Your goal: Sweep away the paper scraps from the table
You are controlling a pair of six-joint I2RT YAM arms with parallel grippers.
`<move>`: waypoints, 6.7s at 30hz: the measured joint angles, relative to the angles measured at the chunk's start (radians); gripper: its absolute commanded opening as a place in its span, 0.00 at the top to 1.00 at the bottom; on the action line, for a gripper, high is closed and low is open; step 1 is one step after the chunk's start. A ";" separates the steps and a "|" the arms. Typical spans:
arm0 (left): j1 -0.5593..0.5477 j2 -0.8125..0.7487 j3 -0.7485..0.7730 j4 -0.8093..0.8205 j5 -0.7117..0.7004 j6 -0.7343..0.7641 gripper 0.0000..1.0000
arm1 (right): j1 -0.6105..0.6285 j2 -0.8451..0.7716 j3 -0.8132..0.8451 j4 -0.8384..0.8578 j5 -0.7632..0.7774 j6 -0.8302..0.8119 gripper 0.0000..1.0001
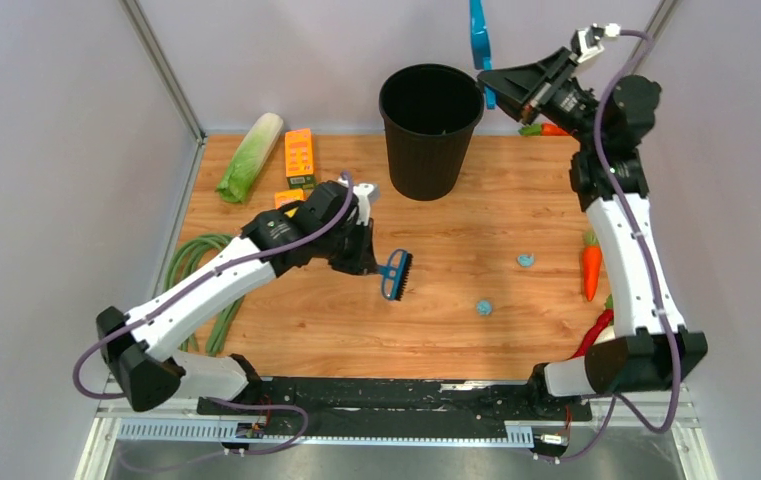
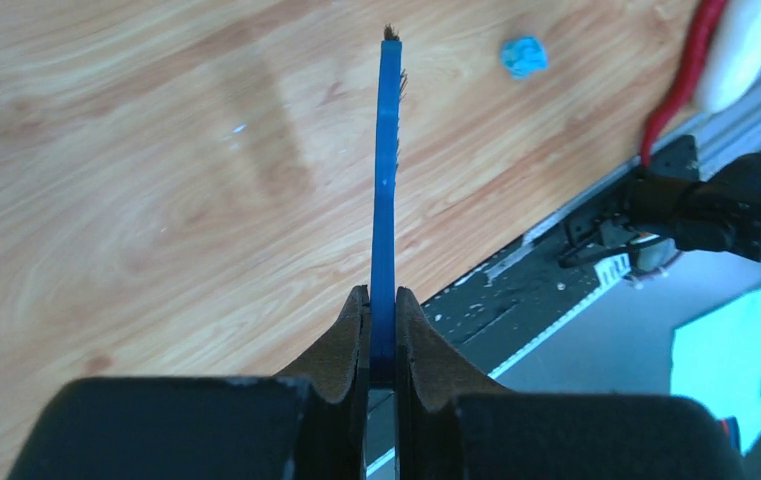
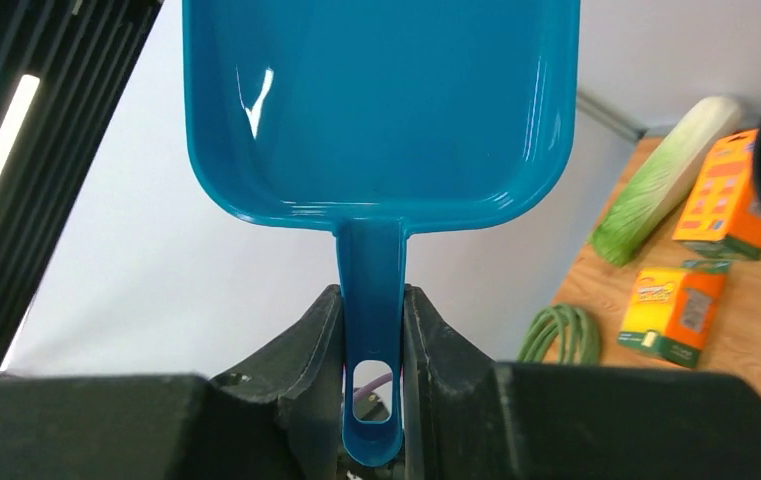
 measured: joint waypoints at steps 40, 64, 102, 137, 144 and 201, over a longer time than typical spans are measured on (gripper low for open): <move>-0.114 1.173 0.849 0.589 0.314 -0.478 1.00 | -0.129 -0.347 -0.190 -0.504 0.026 -0.257 1.00; 0.073 0.636 0.190 0.306 0.101 -0.240 1.00 | -0.122 -0.359 -0.231 -0.524 0.026 -0.261 1.00; -0.192 0.932 0.541 0.211 0.380 -0.032 1.00 | -0.122 -0.390 -0.235 -0.722 0.054 -0.367 1.00; 0.089 0.562 0.277 0.033 0.165 0.059 1.00 | 0.179 -0.349 -0.309 -1.273 0.551 -0.758 1.00; 0.100 0.503 0.423 -0.079 0.141 0.109 1.00 | 0.195 -0.350 -0.420 -1.343 0.657 -0.758 1.00; 0.061 0.682 0.417 -0.121 -0.069 0.478 1.00 | 0.888 -0.143 -0.770 -0.953 1.015 -0.809 1.00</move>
